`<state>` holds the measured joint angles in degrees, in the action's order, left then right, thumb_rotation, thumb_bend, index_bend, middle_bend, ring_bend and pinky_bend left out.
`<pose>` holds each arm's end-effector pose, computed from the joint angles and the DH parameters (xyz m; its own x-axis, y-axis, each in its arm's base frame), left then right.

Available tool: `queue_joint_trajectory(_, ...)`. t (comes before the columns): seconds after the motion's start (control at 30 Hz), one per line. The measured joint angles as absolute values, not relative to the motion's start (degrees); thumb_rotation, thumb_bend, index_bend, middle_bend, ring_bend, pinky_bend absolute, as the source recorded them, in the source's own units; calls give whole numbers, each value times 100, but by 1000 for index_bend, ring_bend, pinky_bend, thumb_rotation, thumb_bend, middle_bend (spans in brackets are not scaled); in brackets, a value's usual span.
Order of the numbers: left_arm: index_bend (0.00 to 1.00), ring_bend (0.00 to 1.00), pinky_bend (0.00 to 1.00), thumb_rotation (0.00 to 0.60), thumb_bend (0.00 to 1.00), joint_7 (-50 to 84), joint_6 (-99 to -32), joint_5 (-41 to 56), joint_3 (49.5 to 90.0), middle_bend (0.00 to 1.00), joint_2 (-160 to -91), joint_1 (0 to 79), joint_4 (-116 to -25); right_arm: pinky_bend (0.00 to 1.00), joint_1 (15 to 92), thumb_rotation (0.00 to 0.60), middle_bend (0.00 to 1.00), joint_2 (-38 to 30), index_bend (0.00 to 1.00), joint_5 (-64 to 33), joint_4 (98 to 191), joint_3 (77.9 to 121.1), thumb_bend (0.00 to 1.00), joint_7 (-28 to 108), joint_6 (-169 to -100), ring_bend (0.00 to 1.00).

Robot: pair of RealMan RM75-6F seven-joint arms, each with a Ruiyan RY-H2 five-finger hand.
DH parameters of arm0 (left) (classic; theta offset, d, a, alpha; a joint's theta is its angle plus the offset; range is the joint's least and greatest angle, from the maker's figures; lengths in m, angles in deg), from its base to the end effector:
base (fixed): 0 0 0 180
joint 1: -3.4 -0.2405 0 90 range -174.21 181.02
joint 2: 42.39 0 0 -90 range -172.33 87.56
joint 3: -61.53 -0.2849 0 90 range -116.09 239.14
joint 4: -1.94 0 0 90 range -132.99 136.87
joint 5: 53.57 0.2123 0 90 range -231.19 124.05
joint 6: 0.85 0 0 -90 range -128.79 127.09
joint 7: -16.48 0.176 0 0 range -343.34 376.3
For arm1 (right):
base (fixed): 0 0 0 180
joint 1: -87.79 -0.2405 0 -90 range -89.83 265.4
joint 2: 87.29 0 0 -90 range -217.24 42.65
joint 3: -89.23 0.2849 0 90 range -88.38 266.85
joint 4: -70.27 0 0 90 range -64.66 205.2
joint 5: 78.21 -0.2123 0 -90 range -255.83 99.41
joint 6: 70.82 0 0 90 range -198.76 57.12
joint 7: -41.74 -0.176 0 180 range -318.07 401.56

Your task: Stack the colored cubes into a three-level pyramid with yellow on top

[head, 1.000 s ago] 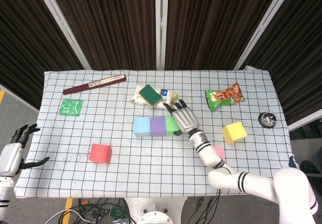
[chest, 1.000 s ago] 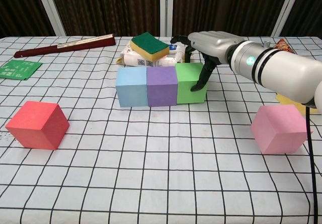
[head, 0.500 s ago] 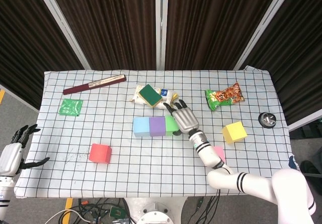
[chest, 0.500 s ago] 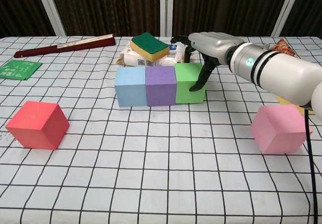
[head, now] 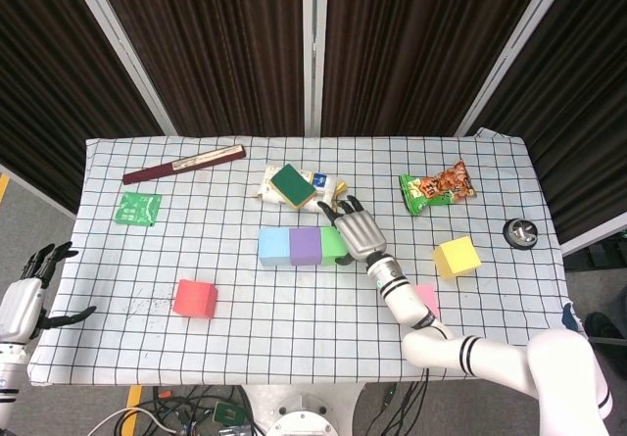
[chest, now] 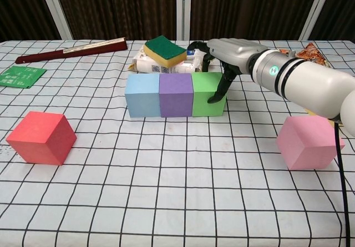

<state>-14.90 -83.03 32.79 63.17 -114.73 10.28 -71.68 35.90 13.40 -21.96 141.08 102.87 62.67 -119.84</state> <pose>-0.3868 0.2283 0.1422 0.0437 0.0505 0.9978 0.9990 -0.0022 -0.0436 -0.1142 -0.4286 -0.0921 0.4360 -0.2987 0.8489 -0.8687 -0.3860 0.3103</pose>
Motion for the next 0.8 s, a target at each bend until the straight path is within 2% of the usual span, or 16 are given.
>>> queue_joint_trajectory(0.2,78,10,53,600,0,-1489,-8298,3280,6316,186,-11478,1027,-7162,0,3581,600,449,1342,0,-2188,14093,10289,12,6225,-11934,117)
queue_joint_trajectory(0.8,78,10,53,600,0,-1506,-8278,3287,6312,186,-11512,1031,-7126,0,3610,600,447,1375,0,-2074,13982,10278,34,6167,-11985,118)
